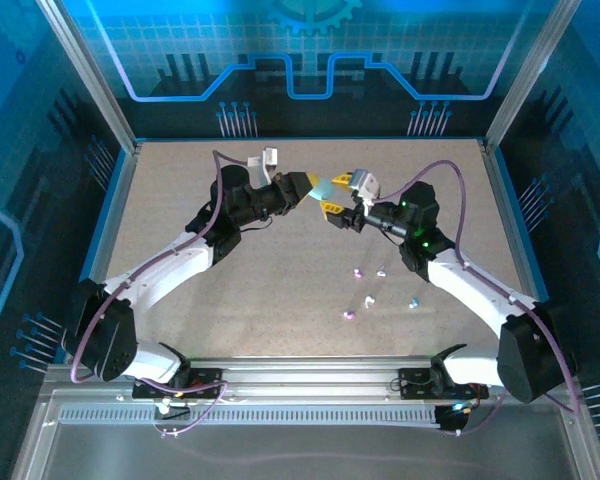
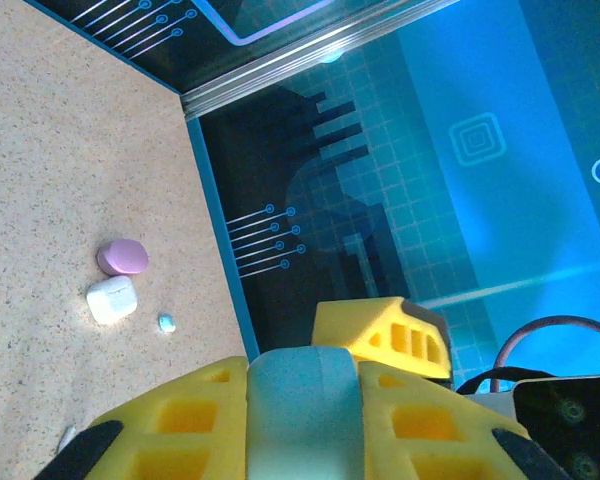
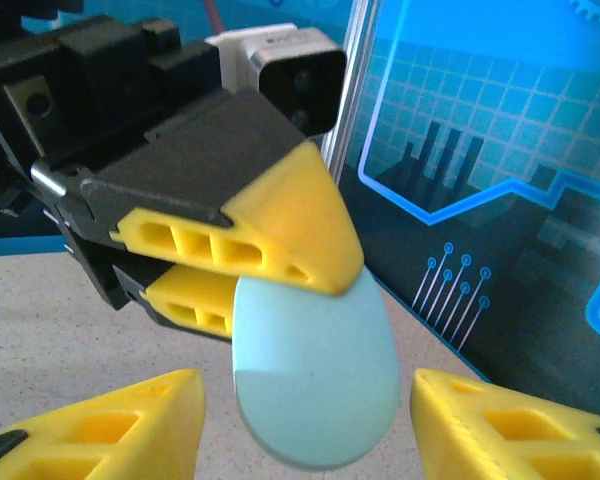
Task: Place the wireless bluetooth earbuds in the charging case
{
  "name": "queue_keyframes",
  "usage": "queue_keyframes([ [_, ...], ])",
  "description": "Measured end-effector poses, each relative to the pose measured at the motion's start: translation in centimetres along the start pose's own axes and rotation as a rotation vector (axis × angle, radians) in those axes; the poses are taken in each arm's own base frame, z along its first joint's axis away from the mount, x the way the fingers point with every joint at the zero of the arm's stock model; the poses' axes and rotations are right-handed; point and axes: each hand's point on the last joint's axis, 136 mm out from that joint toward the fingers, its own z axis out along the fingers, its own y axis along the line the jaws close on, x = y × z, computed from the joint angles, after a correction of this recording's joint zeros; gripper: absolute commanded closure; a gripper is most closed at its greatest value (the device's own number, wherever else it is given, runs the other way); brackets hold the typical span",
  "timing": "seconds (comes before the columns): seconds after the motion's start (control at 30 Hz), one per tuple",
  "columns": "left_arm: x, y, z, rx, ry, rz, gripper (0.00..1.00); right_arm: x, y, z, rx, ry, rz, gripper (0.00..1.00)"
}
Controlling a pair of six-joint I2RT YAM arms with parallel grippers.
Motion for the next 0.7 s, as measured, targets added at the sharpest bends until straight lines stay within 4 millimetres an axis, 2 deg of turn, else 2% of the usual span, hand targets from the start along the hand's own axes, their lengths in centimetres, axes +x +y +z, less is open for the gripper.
queue_keyframes([
  [0.1, 0.06, -0.09, 0.0, 0.004, 0.004, 0.001, 0.88, -0.44, 0.03, 0.19, -0.015, -0.008, -0.003, 0.47],
  [0.3, 0.25, -0.23, 0.0, 0.012, 0.015, 0.002, 0.88, -0.44, 0.14, 0.52, -0.04, 0.011, -0.011, 0.41],
  [0.4, 0.33, -0.35, -0.01, 0.017, 0.021, 0.004, 0.88, -0.54, 0.13, 0.55, -0.045, 0.017, -0.02, 0.44],
  [0.6, 0.46, -0.49, -0.02, 0.024, 0.029, 0.006, 0.88, 0.09, 0.26, 0.52, -0.053, 0.044, -0.026, 0.42],
  [0.7, 0.47, -0.52, -0.04, 0.024, 0.029, 0.007, 0.88, 0.45, 0.22, 0.48, -0.054, 0.057, -0.025, 0.46],
])
